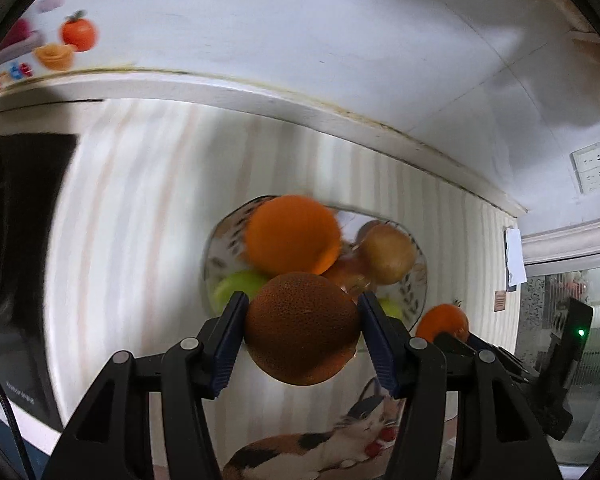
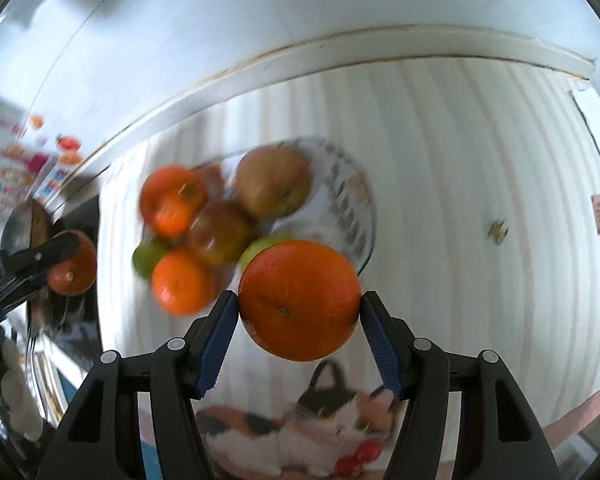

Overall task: Organize fruits
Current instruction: 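Carry both fruits onto the white plate and open both tools, then withdraw both tools from the plate toward the cherries, then grasp one red cherry with the left tool while the right tool grasps another cherry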

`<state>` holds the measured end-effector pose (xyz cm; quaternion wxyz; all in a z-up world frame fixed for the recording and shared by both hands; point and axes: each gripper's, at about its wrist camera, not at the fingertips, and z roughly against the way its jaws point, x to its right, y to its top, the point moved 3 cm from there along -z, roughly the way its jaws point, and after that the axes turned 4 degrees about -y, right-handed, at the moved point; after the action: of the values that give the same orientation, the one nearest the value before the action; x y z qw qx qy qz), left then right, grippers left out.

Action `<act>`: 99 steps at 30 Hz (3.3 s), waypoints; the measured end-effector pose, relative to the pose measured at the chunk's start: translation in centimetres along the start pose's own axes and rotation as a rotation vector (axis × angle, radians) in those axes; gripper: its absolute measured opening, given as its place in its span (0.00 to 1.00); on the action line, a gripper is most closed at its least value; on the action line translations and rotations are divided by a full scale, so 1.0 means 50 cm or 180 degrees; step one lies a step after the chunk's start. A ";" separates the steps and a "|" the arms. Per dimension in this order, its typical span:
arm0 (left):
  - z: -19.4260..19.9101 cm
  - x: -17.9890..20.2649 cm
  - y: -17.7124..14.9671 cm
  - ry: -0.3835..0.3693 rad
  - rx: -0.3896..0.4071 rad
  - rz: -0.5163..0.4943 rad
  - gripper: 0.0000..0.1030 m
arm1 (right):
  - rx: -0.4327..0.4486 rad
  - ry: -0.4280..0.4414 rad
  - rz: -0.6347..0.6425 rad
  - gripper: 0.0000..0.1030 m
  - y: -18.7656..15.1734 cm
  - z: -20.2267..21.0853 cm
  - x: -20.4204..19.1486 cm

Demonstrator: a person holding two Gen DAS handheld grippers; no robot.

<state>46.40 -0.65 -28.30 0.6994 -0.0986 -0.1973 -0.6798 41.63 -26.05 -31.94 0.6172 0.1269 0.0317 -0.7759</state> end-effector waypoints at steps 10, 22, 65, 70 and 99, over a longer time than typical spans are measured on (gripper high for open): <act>-0.120 0.050 0.035 0.0185 -0.0275 -0.0174 0.53 | -0.0014 -0.0238 -0.0026 0.64 0.075 -0.061 0.010; -0.118 0.044 0.034 0.0269 -0.0308 -0.0109 0.81 | -0.0133 -0.0054 -0.0177 0.94 0.085 -0.093 0.004; 0.277 0.111 -0.282 0.0793 0.0800 -0.0614 0.85 | 0.1039 -0.0422 0.0420 0.95 -0.225 0.352 -0.136; 0.279 0.119 -0.295 0.0726 0.0799 -0.0600 0.85 | 0.1104 -0.0357 0.0412 0.95 -0.246 0.381 -0.139; -0.146 0.131 -0.366 0.1268 -0.0685 -0.1091 0.85 | -0.0576 -0.0037 -0.0302 0.28 -0.350 -0.106 0.119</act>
<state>29.30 -10.63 -34.61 0.5847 -0.0019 0.0035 -0.8112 24.33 -26.46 -40.32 0.5888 0.0644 0.1041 -0.7990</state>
